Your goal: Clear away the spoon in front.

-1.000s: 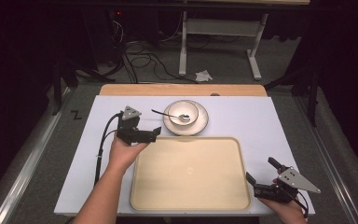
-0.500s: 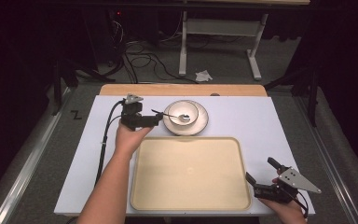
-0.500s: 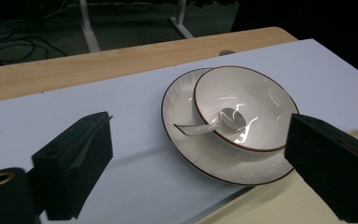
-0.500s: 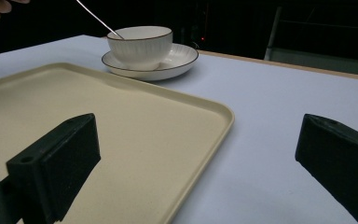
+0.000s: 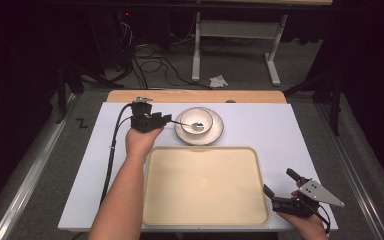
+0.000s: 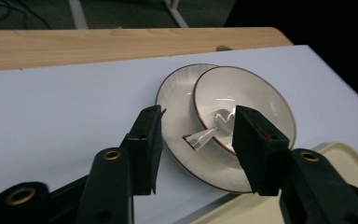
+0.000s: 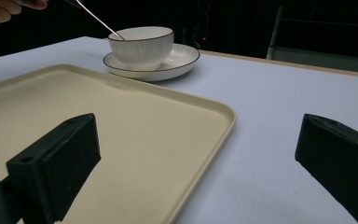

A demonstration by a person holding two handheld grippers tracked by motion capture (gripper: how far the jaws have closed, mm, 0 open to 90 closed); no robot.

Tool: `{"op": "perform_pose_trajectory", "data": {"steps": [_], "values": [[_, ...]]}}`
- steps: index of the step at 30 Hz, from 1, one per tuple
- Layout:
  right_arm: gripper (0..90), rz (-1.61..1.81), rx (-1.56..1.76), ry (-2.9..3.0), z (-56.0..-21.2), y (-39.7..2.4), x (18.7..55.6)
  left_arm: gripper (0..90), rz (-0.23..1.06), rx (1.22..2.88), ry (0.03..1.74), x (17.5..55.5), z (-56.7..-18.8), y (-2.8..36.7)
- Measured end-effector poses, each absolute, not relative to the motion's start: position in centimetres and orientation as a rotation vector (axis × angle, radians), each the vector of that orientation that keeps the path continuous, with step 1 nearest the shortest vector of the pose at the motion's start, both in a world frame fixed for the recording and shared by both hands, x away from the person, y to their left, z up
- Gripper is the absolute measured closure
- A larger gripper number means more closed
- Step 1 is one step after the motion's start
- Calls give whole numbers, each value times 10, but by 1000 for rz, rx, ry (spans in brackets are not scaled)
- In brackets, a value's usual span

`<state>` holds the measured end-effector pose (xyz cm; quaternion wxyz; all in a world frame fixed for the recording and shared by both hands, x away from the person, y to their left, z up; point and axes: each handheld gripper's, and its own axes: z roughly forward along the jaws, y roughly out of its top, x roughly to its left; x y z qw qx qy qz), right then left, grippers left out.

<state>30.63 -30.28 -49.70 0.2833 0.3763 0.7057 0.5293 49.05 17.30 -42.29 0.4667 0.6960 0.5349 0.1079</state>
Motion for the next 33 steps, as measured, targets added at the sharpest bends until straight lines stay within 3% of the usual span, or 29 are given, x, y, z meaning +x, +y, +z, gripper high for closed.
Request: {"op": "perform_pose_trajectory", "data": {"steps": [4,19,33], "values": [[6,1415,1004,1890,-497,-303,307,616,188,1728,1329,493,-428,172],[10,1413,1012,1890,-497,-303,308,877,194,1711,1307,490,-425,168],[14,1417,999,1891,-496,-302,307,897,327,1662,1185,466,-418,160]]}}
